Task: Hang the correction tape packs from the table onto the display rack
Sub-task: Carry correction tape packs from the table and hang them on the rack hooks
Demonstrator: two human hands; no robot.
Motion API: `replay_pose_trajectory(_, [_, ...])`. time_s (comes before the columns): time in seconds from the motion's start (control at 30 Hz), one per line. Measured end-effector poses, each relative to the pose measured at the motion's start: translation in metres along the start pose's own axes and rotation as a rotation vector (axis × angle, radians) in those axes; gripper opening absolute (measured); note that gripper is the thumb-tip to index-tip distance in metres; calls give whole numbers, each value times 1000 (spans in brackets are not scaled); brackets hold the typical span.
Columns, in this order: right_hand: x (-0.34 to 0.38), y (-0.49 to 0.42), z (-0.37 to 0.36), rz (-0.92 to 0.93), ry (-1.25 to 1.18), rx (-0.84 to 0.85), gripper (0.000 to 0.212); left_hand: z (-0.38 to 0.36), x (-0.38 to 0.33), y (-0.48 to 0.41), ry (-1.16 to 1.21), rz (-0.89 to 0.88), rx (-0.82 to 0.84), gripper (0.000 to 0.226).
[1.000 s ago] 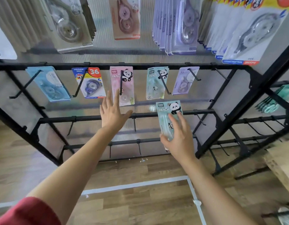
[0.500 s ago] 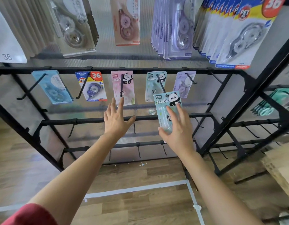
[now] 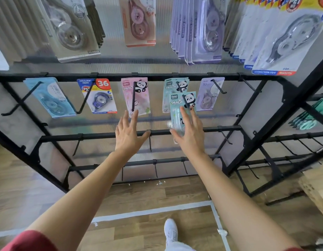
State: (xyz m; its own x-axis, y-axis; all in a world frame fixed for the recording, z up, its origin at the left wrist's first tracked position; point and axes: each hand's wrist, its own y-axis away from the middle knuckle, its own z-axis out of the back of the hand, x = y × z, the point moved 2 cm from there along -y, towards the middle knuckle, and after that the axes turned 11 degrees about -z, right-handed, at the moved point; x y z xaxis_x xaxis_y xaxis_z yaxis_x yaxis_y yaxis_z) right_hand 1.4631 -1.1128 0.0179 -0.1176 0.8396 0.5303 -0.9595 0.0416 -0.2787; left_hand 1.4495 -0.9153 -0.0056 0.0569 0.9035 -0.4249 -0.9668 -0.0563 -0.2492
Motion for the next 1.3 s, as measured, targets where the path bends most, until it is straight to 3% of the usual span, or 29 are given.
replay_pose_trajectory(0.53, [15, -83, -45, -4, 34, 113, 77, 9, 25, -28, 8, 134, -122, 83])
replay_pose_trajectory(0.63, [16, -66, -43, -24, 129, 118, 78, 11, 30, -12, 16, 130, -111, 81])
replay_pose_trajectory(0.8, [15, -14, -47, -15, 234, 348, 73, 8, 38, 24, -38, 209, -10, 80])
replay_pose_trajectory(1.0, [12, 45, -42, 76, 348, 457, 71, 2, 41, 69, -82, 275, 142, 76])
replay_pose_trajectory(1.3, [4, 123, -34, 176, 288, 610, 72, -9, 25, 172, -98, 407, 140, 73])
